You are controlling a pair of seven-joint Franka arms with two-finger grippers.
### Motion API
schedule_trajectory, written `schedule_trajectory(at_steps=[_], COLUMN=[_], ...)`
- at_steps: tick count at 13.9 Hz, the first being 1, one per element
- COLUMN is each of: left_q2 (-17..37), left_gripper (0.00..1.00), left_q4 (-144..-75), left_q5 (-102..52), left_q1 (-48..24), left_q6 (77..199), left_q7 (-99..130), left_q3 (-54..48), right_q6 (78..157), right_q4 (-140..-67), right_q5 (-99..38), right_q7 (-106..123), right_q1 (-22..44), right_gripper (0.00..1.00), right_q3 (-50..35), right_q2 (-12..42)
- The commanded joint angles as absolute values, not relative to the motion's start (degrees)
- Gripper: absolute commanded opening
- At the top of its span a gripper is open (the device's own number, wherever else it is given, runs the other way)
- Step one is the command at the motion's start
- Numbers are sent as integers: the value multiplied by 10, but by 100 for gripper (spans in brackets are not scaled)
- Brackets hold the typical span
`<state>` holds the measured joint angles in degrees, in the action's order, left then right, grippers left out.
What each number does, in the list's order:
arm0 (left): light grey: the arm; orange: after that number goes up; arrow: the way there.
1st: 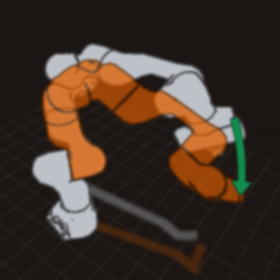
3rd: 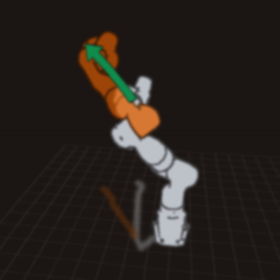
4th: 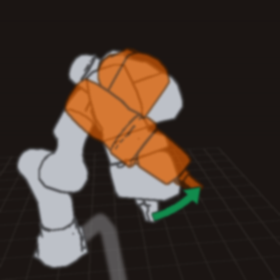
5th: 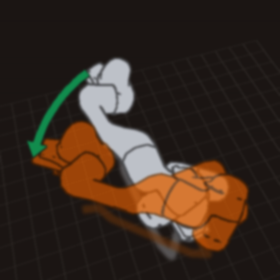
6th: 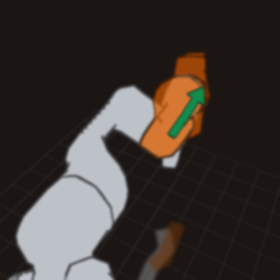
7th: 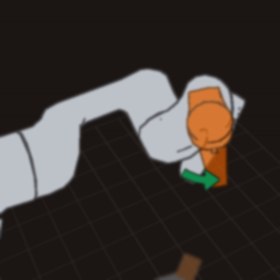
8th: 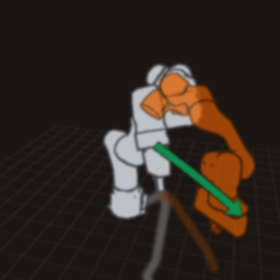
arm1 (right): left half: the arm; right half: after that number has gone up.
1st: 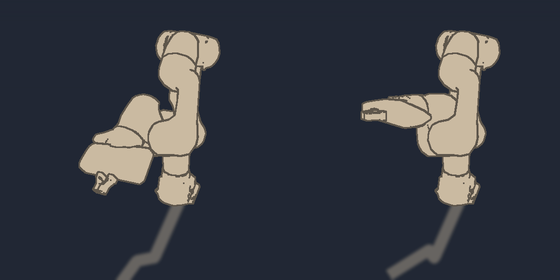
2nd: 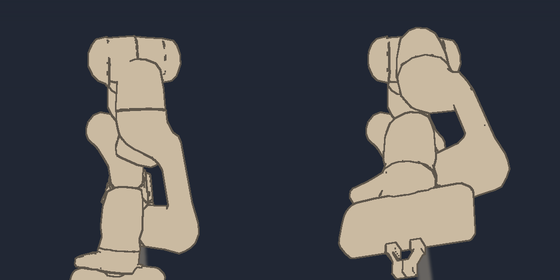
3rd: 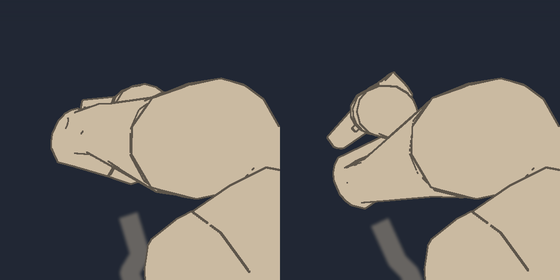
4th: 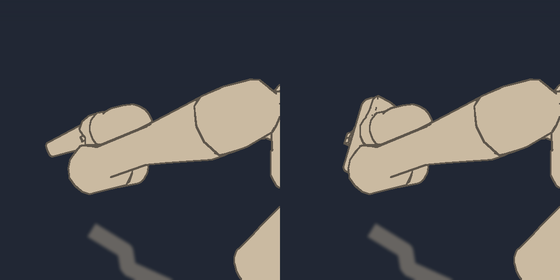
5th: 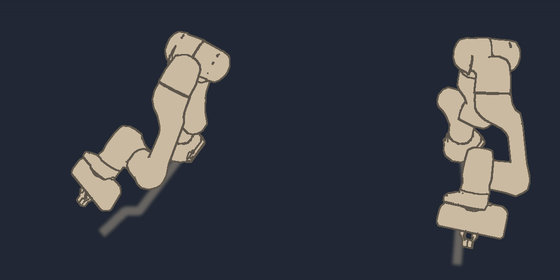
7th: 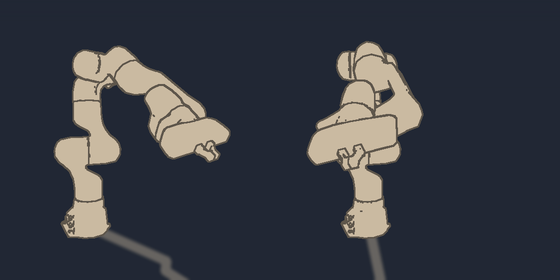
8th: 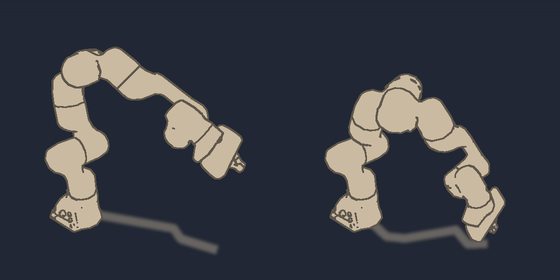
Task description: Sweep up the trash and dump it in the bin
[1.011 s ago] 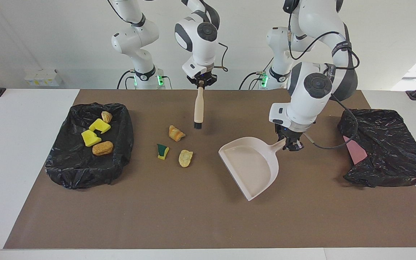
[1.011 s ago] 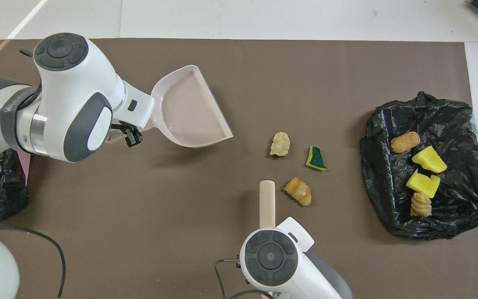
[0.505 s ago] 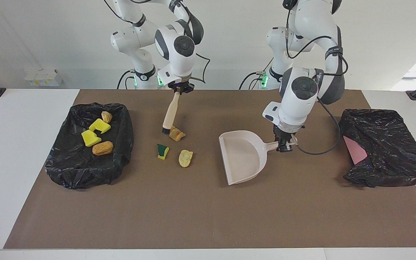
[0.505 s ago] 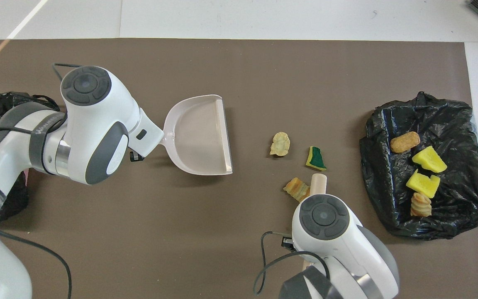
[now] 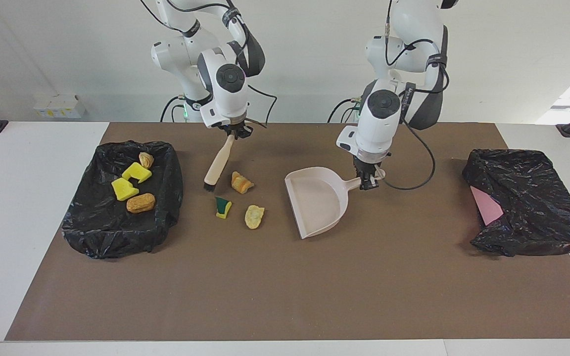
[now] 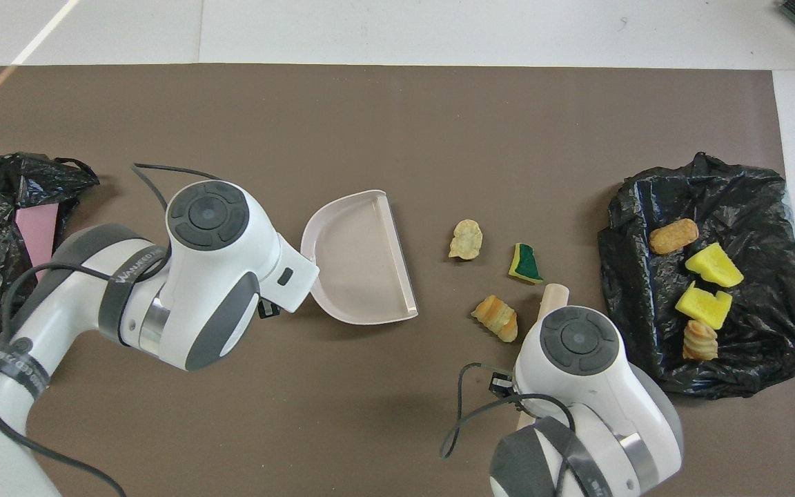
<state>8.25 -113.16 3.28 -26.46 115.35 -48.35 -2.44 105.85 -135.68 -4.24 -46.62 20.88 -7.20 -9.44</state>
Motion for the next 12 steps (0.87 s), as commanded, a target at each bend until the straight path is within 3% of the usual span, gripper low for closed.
schedule_trajectory(at_steps=[1,11,12], left_q2=[66,62,62], left_gripper=[0,0,0], left_q4=[-1165,-1185,-1193], left_q5=[44,54,54], left_q1=[-304,-335,-333], left_q6=[1169,1192,1202], left_q7=[-397,-438,-446], left_q3=[-18,-18,-18], right_q6=[1092,1176,1177], right_q4=[-1371,-1344,-1328], right_q5=[-67,-205,-206], right_q7=[-465,-419,-400], right_q1=[209,257,285], right_gripper=[0,0,0], right_q3=[-77,-78,-78], right_q2=[-85,-23,-20])
